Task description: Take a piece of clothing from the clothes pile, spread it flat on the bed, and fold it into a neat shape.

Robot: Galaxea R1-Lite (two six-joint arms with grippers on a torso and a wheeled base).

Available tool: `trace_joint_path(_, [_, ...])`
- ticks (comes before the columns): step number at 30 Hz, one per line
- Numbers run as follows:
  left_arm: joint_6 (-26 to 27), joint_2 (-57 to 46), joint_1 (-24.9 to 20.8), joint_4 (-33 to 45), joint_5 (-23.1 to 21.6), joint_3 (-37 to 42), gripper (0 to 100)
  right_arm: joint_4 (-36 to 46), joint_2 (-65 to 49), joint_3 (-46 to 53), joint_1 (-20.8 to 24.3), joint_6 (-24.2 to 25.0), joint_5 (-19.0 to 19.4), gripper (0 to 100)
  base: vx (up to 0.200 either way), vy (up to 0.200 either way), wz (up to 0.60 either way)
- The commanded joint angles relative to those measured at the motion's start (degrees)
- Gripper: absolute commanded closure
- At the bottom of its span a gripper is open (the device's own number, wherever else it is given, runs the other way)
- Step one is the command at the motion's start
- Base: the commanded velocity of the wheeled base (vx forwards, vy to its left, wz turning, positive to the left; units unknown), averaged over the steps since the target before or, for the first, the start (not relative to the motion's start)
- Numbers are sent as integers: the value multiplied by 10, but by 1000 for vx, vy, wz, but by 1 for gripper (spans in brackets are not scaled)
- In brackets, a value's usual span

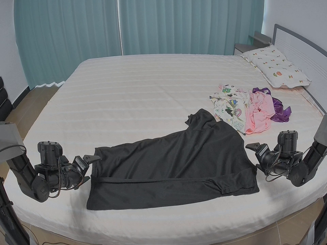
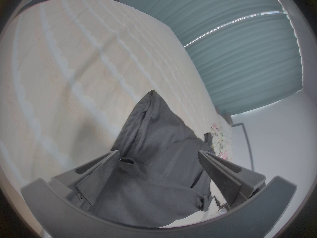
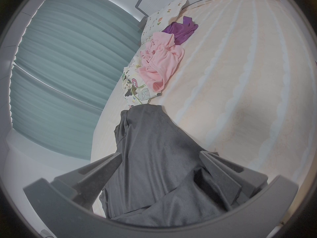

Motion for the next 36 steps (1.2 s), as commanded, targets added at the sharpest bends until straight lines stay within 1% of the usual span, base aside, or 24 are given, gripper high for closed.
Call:
trace_joint_path(1, [86,-81,0,128,4,1,0,-1,0,3,1,-6,0,0,0,0,0])
trace_joint_path(3, [113,-92,1,177,5,-9,0,-1,0,3,1,-6,0,0,0,0,0])
trace_joint_path(5, [120,-95,1,205,5,-16,0,-1,0,3,1,-6,0,0,0,0,0])
trace_joint_path(13, [121,-85,0,208,-3,-24,0,-1,1,3,3,-6,0,0,0,0,0])
trace_joint_path(18, [119,-28,-9,207,5,-59,0,-2,1,8,6,-6,0,0,0,0,0])
trace_joint_path(23, [116,-20,-9,208,5,-64,0,-2,2,7,6,-6,0,0,0,0,0])
trace_joint_path(25, [106,-13,-9,208,5,-70,0,-2,6,7,6,-6,0,0,0,0,0])
trace_joint_path(26, [103,-12,-9,208,4,-71,100,-2,7,7,6,-6,0,0,0,0,0])
trace_joint_path(36, [100,-11,-13,213,6,-71,100,-2,9,8,6,-7,-1,0,0,0,0])
